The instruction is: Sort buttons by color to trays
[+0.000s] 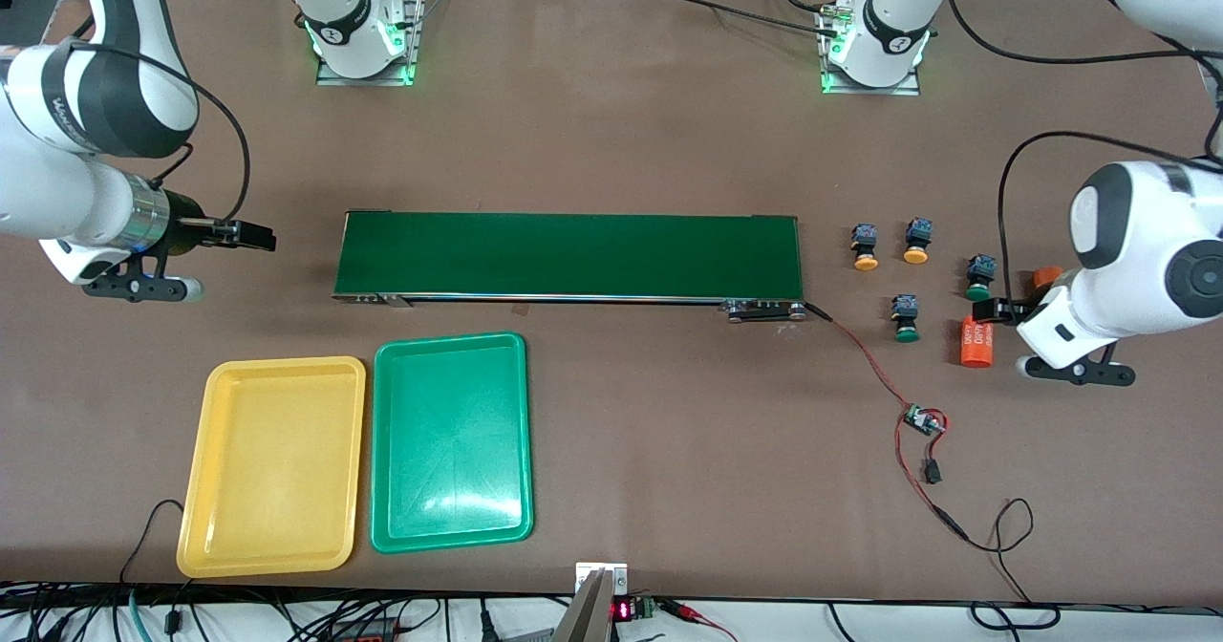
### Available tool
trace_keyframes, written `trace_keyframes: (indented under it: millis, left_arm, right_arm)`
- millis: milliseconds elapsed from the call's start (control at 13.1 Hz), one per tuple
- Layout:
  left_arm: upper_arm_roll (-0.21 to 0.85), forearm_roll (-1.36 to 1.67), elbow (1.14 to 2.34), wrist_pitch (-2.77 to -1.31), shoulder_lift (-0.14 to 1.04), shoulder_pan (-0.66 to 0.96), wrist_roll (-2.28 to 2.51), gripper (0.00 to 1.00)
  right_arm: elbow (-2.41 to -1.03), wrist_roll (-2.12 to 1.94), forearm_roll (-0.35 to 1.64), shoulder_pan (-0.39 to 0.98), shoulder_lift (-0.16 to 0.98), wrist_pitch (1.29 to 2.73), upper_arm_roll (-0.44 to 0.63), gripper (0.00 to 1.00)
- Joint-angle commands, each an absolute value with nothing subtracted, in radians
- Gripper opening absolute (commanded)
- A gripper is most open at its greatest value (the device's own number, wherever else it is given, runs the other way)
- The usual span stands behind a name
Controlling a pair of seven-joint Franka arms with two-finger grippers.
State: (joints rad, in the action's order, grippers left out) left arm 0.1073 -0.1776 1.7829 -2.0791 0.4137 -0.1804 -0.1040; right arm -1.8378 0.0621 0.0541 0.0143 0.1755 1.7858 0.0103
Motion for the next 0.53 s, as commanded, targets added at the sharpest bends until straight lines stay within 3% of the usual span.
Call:
trace_keyframes:
  millis: [0, 457]
  left_arm:
    - [0.114, -0.202, 1.949, -2.329, 0.396, -0.23, -0.181, 1.0]
    - [0.112, -0.204, 2.031, -2.613, 0.512, -0.272, -0.248, 1.0]
  right_arm:
    - [-1.848, 0.074, 0.052, 0.012, 0.176, 1.805, 0.006, 1.0]
    - [-1.848, 0.074, 0.052, 0.012, 0.207, 1.816, 0.006, 1.0]
